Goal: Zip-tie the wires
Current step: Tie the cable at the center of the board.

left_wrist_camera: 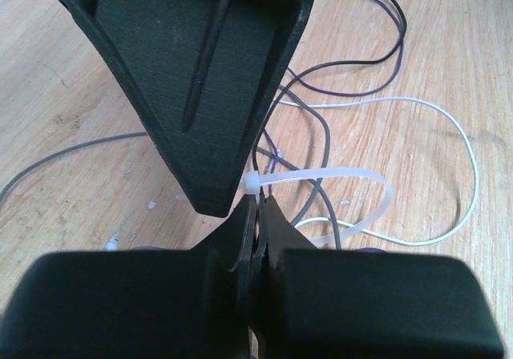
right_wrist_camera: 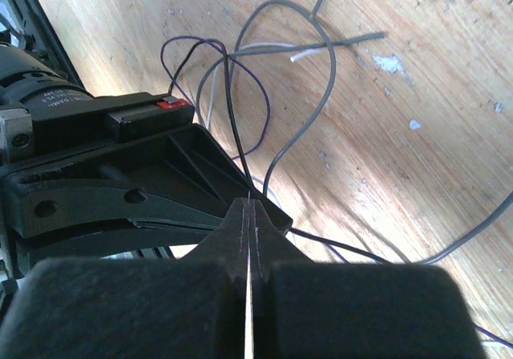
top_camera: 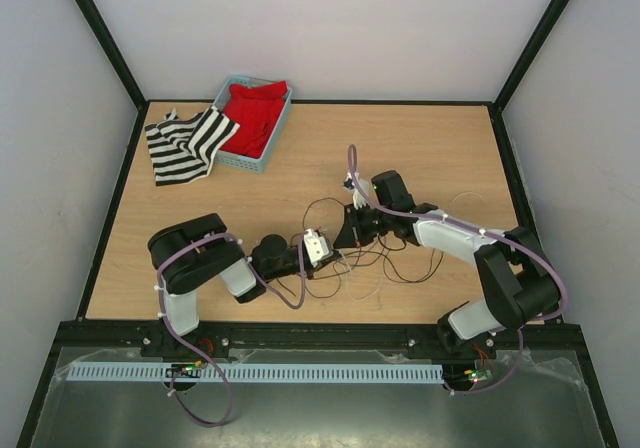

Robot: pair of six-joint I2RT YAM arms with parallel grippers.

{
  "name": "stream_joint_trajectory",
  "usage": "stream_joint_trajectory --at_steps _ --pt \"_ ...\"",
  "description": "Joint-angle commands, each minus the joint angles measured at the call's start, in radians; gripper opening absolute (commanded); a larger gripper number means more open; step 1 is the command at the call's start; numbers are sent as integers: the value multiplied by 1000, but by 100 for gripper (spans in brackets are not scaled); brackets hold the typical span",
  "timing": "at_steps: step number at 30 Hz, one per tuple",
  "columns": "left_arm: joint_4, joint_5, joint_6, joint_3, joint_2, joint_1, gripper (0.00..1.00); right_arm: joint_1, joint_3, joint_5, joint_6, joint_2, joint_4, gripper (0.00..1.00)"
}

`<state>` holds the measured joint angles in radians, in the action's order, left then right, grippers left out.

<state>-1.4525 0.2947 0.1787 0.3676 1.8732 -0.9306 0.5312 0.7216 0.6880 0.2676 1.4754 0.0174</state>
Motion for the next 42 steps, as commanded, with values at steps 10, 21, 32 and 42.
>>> stream_joint_trajectory --at_steps 10,21,32,42 --pt "-29 43 1 1 -42 -1 0 -37 174 -31 -26 6 -21 0" --pt "-28 -33 -81 -44 -113 64 27 -58 97 50 9 -71 8 0" --pt "-29 45 -110 -42 -159 76 60 -59 -23 158 123 -144 142 0" --pt "-29 15 -131 -31 -225 79 62 -64 -38 205 202 -245 178 0"
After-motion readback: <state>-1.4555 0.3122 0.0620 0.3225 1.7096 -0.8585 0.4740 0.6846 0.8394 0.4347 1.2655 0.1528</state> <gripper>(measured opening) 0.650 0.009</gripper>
